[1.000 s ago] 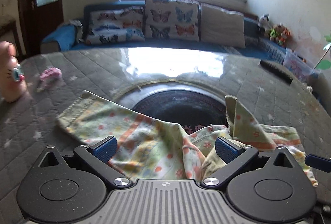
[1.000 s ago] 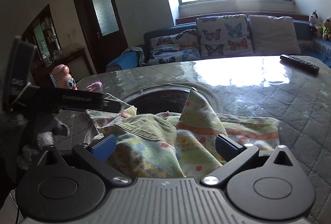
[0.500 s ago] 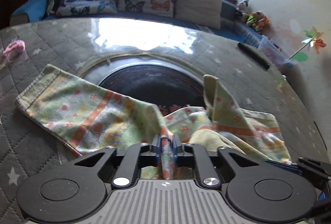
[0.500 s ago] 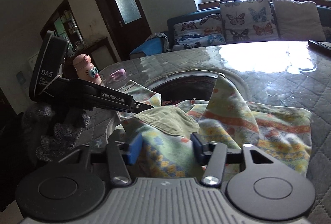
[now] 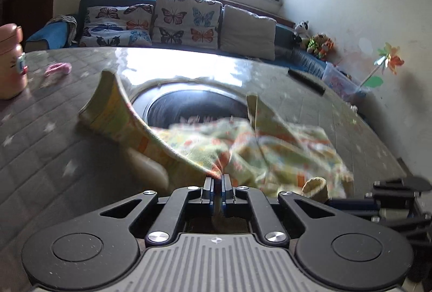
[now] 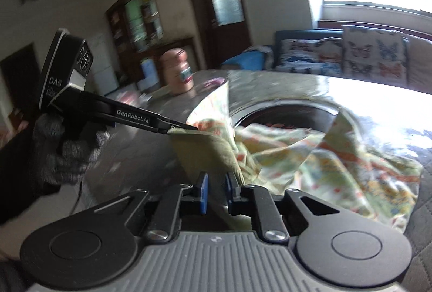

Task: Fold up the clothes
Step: 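Grasp the floral shirt edges with both grippers and lift it up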

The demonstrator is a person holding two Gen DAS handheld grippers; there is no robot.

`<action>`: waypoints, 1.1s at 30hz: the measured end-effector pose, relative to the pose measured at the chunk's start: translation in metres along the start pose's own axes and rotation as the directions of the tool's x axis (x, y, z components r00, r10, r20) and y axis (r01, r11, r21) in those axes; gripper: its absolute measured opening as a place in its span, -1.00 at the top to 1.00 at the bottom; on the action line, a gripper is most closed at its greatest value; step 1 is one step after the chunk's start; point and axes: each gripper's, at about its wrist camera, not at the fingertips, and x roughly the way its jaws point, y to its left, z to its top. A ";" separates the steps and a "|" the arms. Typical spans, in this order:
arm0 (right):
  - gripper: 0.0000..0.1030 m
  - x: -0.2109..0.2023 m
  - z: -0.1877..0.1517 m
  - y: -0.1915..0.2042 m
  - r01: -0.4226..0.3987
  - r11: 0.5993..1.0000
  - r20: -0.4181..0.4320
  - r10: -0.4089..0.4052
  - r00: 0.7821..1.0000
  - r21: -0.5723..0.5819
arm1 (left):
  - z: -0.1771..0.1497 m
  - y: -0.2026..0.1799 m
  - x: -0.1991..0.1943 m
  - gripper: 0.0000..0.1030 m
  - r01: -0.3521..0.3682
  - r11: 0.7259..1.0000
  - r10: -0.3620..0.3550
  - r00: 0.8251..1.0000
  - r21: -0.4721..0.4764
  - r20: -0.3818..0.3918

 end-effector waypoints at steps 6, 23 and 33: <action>0.77 -0.005 -0.019 0.029 -0.067 0.995 -0.124 0.057 0.991 -0.076 | -0.049 -0.008 -0.018 0.89 -0.029 0.997 0.034 0.996 0.067 -0.083; -0.11 -0.006 0.017 -0.027 0.153 0.987 -0.038 -0.152 0.988 0.049 | -0.013 -0.015 -0.052 0.14 -0.111 0.981 0.095 0.990 0.158 0.105; -0.11 0.042 0.060 -0.102 0.322 0.933 -0.055 -0.317 0.947 0.161 | 0.076 -0.006 0.016 0.01 -0.101 0.994 0.099 0.994 0.045 0.046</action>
